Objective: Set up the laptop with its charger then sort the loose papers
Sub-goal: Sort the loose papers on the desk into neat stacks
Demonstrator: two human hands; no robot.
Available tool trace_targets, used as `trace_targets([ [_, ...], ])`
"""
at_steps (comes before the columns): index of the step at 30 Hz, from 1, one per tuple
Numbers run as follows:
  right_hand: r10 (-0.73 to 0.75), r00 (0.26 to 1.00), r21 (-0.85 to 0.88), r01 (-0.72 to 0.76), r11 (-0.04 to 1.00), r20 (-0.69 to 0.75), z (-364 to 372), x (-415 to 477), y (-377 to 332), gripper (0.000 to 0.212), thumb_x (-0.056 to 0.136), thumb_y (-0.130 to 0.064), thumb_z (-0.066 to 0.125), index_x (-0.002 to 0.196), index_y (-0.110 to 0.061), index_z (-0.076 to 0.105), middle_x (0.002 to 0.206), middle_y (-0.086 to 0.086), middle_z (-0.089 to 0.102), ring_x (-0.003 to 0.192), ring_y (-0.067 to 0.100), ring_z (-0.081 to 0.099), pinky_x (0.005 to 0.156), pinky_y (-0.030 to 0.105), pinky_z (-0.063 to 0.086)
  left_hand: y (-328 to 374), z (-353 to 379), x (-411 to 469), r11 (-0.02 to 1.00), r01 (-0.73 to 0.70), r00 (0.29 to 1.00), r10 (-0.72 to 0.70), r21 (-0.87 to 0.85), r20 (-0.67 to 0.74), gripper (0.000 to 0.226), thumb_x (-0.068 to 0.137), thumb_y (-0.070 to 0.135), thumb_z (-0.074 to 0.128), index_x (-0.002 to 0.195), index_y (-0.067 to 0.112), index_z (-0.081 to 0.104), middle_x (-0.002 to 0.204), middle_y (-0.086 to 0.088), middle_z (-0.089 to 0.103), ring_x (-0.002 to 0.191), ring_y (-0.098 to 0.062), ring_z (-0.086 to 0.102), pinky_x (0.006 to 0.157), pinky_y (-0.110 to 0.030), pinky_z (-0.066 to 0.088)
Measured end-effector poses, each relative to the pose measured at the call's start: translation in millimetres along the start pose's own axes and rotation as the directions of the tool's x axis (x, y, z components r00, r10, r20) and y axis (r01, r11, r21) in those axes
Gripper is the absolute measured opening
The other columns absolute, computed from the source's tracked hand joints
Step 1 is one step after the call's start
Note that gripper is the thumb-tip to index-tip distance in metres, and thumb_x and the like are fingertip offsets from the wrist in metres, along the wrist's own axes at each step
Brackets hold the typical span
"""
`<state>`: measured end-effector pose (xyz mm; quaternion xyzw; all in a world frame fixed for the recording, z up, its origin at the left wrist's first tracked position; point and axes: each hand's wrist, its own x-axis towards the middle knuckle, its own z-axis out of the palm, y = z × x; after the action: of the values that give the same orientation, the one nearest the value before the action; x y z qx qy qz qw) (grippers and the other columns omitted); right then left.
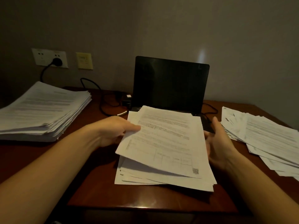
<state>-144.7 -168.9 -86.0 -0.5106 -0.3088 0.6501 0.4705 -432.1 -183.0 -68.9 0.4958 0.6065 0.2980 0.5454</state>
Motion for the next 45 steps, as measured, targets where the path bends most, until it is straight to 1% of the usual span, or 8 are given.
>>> trace_targets([
  [8, -0.123, 0.99, -0.581, 0.142, 0.802, 0.072, -1, 3, -1, 0.025, 0.096, -0.022, 0.064, 0.12, -0.014, 0.064, 0.091, -0.004, 0.075, 0.065, 0.01, 0.075, 0.046, 0.021, 0.053, -6, 9, 8, 0.986, 0.079, 0.997, -0.075, 0.15, -0.033, 0.026, 0.086, 0.028, 0.075, 0.102, 0.008, 0.075, 0.094, -0.003, 0.078, 0.088, -0.021, 0.076, 0.076, -0.033, 0.058],
  [15, -0.157, 0.987, -0.579, 0.151, 0.801, 0.04, 0, 9, 7, 0.028, 0.094, -0.005, 0.065, 0.12, -0.016, 0.063, 0.1, -0.002, 0.073, 0.066, 0.008, 0.072, 0.042, 0.018, 0.051, -18, 6, 17, 0.883, 0.039, 0.961, 0.095, 0.467, -0.26, 0.056, 0.07, 0.061, 0.08, 0.074, 0.008, 0.062, 0.079, -0.007, 0.066, 0.072, -0.024, 0.063, 0.063, -0.034, 0.044],
  [18, -0.168, 0.985, -0.549, 0.165, 0.82, 0.045, -1, 10, 8, 0.028, 0.096, -0.002, 0.062, 0.12, -0.016, 0.062, 0.102, 0.001, 0.074, 0.075, 0.015, 0.074, 0.05, 0.025, 0.056, -24, 3, 17, 0.881, -0.008, 0.907, 0.206, 0.473, -0.368, 0.044, 0.081, 0.054, 0.075, 0.089, 0.012, 0.064, 0.088, -0.001, 0.065, 0.08, -0.016, 0.061, 0.062, -0.025, 0.043],
  [24, -0.214, 0.972, -0.421, 0.235, 0.876, 0.097, 0, 11, 9, 0.028, 0.098, -0.006, 0.059, 0.12, -0.024, 0.061, 0.104, 0.004, 0.077, 0.088, 0.028, 0.076, 0.078, 0.051, 0.06, -24, 0, 13, 0.947, -0.093, 0.89, 0.218, 0.308, -0.4, 0.065, 0.091, 0.05, 0.066, 0.144, 0.02, 0.044, 0.115, 0.001, 0.058, 0.091, -0.012, 0.059, 0.062, -0.021, 0.043],
  [32, -0.364, 0.914, -0.28, 0.402, 0.872, 0.18, 10, -2, -3, 0.023, 0.1, -0.009, 0.055, 0.116, -0.025, 0.06, 0.096, -0.003, 0.077, 0.09, 0.021, 0.076, 0.071, 0.043, 0.061, -12, 9, 8, 0.967, -0.239, 0.892, 0.18, -0.094, -0.416, 0.077, 0.09, 0.045, 0.068, 0.155, 0.029, 0.029, 0.137, 0.0, 0.052, 0.111, -0.018, 0.056, 0.085, -0.035, 0.047],
  [36, -0.461, 0.871, -0.248, 0.491, 0.835, 0.172, 16, -10, -12, 0.021, 0.099, -0.013, 0.057, 0.116, -0.025, 0.057, 0.094, -0.007, 0.077, 0.088, 0.016, 0.076, 0.061, 0.035, 0.061, -3, 3, -2, 0.865, -0.26, 0.942, 0.128, -0.429, -0.312, 0.109, 0.056, 0.054, 0.091, 0.148, 0.019, 0.044, 0.137, -0.01, 0.06, 0.113, -0.032, 0.066, 0.092, -0.05, 0.056],
  [40, -0.55, 0.808, -0.236, 0.588, 0.774, 0.21, 25, -19, -27, 0.023, 0.099, -0.014, 0.057, 0.12, -0.024, 0.057, 0.107, -0.003, 0.076, 0.097, 0.02, 0.074, 0.074, 0.043, 0.061, 13, 5, -13, 0.767, -0.348, 0.935, 0.243, -0.539, -0.258, 0.042, 0.086, 0.029, 0.072, 0.122, 0.008, 0.067, 0.106, -0.01, 0.076, 0.096, -0.028, 0.074, 0.081, -0.042, 0.061],
  [45, -0.608, 0.757, -0.182, 0.651, 0.737, 0.24, 33, -29, -42, 0.03, 0.099, -0.01, 0.055, 0.128, -0.017, 0.054, 0.115, 0.0, 0.073, 0.1, 0.02, 0.073, 0.077, 0.043, 0.061, 26, 3, -23, 0.687, -0.621, 0.775, 0.466, -0.377, -0.427, 0.051, 0.085, 0.013, 0.072, 0.132, 0.019, 0.054, 0.109, -0.004, 0.076, 0.096, -0.023, 0.074, 0.074, -0.04, 0.062],
])
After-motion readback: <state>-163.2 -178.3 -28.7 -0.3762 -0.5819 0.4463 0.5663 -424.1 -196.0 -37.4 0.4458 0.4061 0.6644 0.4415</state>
